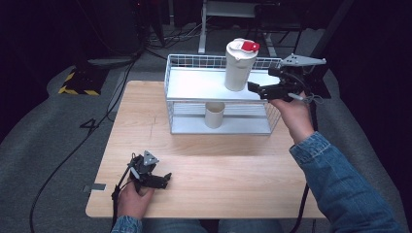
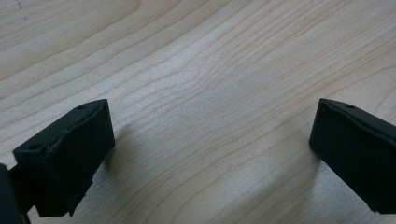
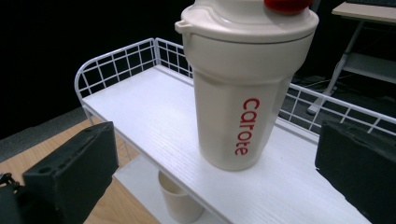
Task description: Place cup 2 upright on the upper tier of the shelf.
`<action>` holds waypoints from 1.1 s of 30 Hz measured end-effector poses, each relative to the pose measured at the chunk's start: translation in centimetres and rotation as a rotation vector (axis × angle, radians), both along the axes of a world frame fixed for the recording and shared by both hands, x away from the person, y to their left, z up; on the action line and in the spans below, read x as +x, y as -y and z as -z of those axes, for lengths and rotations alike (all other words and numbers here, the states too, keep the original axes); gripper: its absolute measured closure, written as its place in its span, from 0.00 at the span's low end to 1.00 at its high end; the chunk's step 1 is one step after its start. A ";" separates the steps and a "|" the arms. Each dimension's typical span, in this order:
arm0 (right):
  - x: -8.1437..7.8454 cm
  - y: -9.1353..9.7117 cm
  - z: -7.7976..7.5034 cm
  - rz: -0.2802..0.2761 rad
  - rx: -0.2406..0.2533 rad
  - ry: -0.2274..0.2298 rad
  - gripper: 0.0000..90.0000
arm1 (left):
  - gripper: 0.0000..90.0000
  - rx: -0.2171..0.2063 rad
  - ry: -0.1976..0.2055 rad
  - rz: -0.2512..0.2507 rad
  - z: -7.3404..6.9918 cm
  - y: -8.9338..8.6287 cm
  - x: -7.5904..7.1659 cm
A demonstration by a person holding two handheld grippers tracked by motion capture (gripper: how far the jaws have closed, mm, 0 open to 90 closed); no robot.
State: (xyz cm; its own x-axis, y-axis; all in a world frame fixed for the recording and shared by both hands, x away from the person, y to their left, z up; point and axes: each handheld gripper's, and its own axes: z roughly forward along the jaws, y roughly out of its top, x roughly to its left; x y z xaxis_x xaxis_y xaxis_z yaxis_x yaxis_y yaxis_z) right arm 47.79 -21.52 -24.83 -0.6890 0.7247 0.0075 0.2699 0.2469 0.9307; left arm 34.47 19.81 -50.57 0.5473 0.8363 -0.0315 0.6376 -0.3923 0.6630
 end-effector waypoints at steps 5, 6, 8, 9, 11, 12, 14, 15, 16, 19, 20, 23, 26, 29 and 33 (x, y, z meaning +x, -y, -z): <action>-1.8 1.3 0.4 -0.010 -0.005 0.008 0.00 | 0.01 0.001 0.001 0.001 0.0 0.0 0.0; -2.0 1.4 0.5 -0.009 -0.007 0.006 0.00 | 0.01 0.001 0.001 0.001 0.0 0.0 0.0; -2.3 1.7 0.6 -0.008 -0.007 0.012 0.00 | 0.01 0.001 0.000 0.000 0.0 0.0 0.0; -2.8 2.1 0.9 -0.008 -0.013 0.028 0.00 | 0.01 0.003 0.003 0.000 0.0 0.0 0.1; -3.2 2.4 1.1 -0.004 -0.010 0.031 0.01 | 0.01 0.002 0.000 -0.002 0.0 0.0 0.1; -3.2 2.4 1.1 -0.004 -0.010 0.031 0.01 | 0.01 0.002 0.000 -0.002 0.0 0.0 0.1; -3.7 2.8 1.5 -0.007 -0.025 0.025 0.03 | 0.01 0.001 0.001 -0.001 0.0 0.0 0.1; -4.1 3.2 1.8 -0.011 -0.040 0.019 0.04 | 0.01 0.002 0.001 -0.001 0.0 0.0 0.1; -4.3 3.3 2.0 -0.012 -0.043 0.014 0.05 | 0.01 0.002 0.001 -0.001 0.0 0.0 0.1; -4.6 3.7 2.3 -0.015 -0.057 0.002 0.06 | 0.01 0.001 0.001 -0.001 0.0 0.0 0.1; -5.0 4.1 2.6 -0.015 -0.066 -0.005 0.07 | 0.01 0.002 0.001 -0.001 0.0 0.0 0.1; -5.5 4.7 3.2 -0.016 -0.075 -0.020 0.07 | 0.01 0.001 0.001 0.000 0.0 0.0 0.1; -5.8 5.1 3.7 -0.016 -0.085 -0.033 0.08 | 0.01 0.005 0.002 0.002 0.0 0.0 0.1; -6.3 5.9 4.7 0.000 -0.097 -0.058 0.09 | 0.00 0.005 0.002 0.001 0.0 0.0 0.1; -6.5 6.5 5.5 0.009 -0.094 -0.072 0.09 | 0.01 0.005 0.001 0.001 0.0 0.0 0.1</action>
